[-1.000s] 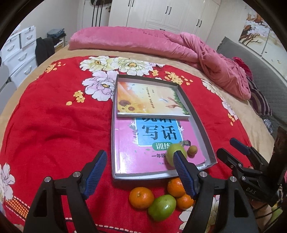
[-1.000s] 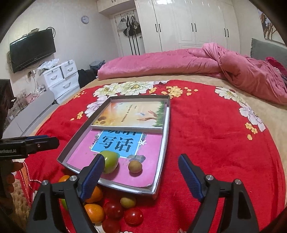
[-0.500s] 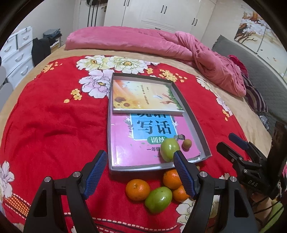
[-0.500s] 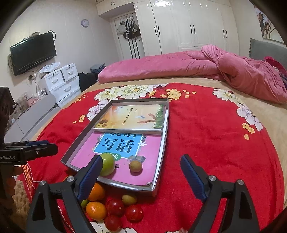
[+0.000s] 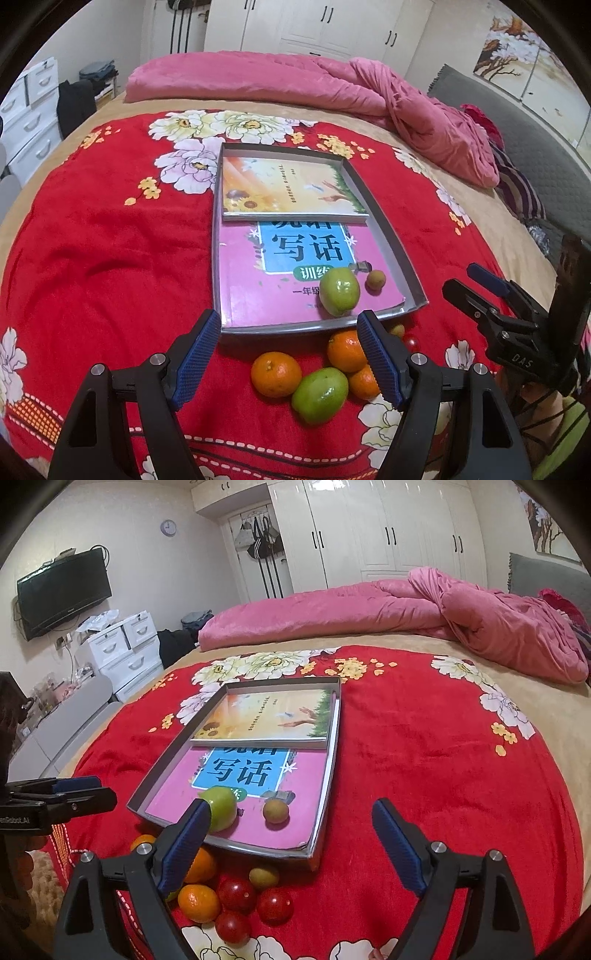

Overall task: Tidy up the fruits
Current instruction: 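Withdraw both open grippers from the tray back toward the fruit pile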

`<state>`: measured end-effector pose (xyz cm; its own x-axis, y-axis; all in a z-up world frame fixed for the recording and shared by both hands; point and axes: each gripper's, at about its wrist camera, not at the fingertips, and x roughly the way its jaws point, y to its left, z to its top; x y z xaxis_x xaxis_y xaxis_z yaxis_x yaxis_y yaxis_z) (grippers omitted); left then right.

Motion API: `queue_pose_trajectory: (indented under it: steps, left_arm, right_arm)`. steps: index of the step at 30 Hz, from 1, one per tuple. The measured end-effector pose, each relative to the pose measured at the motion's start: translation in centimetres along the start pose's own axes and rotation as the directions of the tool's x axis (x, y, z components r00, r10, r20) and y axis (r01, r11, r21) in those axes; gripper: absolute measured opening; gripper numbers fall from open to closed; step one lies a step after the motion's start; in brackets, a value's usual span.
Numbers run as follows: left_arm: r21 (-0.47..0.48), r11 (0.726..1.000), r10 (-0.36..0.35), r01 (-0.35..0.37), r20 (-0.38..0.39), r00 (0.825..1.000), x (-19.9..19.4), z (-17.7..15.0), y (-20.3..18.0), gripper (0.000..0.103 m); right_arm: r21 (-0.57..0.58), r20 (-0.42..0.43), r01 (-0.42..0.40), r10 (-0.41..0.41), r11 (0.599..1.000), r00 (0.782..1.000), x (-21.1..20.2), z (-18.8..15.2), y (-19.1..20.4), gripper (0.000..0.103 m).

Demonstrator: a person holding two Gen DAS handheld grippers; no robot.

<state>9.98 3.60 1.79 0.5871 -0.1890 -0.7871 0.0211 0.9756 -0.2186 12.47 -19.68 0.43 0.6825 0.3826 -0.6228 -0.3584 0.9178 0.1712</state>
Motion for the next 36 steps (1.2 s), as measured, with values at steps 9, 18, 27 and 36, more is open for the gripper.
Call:
queue_pose_trajectory:
  steps: [9,18,27,36]
  left_arm:
    - [0.010,1.000,-0.008,0.008,-0.008,1.000,-0.2,-0.7,-0.1,0.077]
    - [0.025,0.999,-0.021,0.022,-0.026,0.999,-0.3,-1.4,-0.4,0.077]
    - [0.045,0.999,-0.028,0.030,-0.034,0.999,-0.6,-2.0,-0.7,0.077]
    - [0.055,0.998,-0.032,0.034,-0.047,0.998,-0.7,-2.6,-0.8,0.077]
  right_arm:
    - [-0.006,-0.004,0.009,-0.009,1.000,1.000,-0.3,-0.3,0.3,0.089]
    - [-0.017,-0.008,0.012,-0.012,1.000,1.000,-0.7,-0.6,0.7,0.089]
    - [-0.048,-0.014,0.025,-0.026,0.999,1.000,-1.1,-1.0,1.6,0.089]
    - [-0.081,-0.026,0.018,-0.020,0.997,0.999,-1.6,-1.8,2.7,0.089]
